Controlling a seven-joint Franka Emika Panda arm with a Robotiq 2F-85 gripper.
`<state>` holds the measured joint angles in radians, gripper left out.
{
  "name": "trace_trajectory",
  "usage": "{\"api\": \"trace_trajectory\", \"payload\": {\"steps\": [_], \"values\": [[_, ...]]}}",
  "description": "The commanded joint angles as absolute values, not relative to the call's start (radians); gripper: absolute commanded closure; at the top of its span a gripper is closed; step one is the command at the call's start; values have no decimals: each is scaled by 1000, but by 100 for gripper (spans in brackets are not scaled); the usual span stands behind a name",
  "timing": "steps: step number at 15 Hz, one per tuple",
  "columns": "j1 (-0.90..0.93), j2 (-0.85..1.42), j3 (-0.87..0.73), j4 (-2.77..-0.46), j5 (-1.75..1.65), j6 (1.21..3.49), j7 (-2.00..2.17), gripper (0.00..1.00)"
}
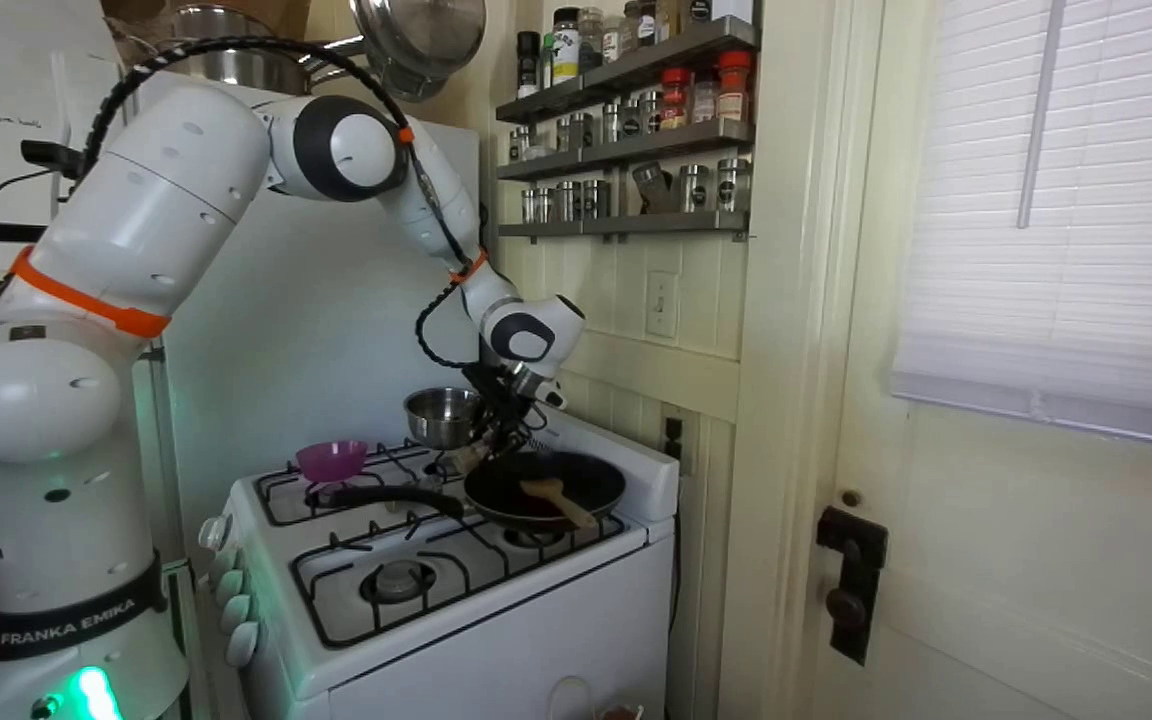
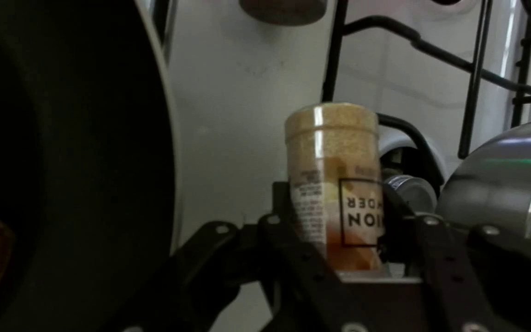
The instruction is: Remove one container from the bottom right rack and put it on the stove
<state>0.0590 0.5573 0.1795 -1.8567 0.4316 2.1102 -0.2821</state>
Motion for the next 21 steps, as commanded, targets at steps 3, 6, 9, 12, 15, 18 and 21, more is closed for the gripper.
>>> {"api": "trace_trajectory", "payload": {"steps": [3,6,9,12,15,18,21], "values": [[91,557,149,-1866,383,2162,-115,77],[143,550,108,-1872,289,2226,31,77],[186,564,80,-1846,187,2208,152,77],[212,574,73,-1822,121,2181,214,77],[218,580,77,-1804,86,2148,230,77],[219,586,81,-1789,74,2130,231,27],[220,591,81,-1775,67,2116,232,16]]}}
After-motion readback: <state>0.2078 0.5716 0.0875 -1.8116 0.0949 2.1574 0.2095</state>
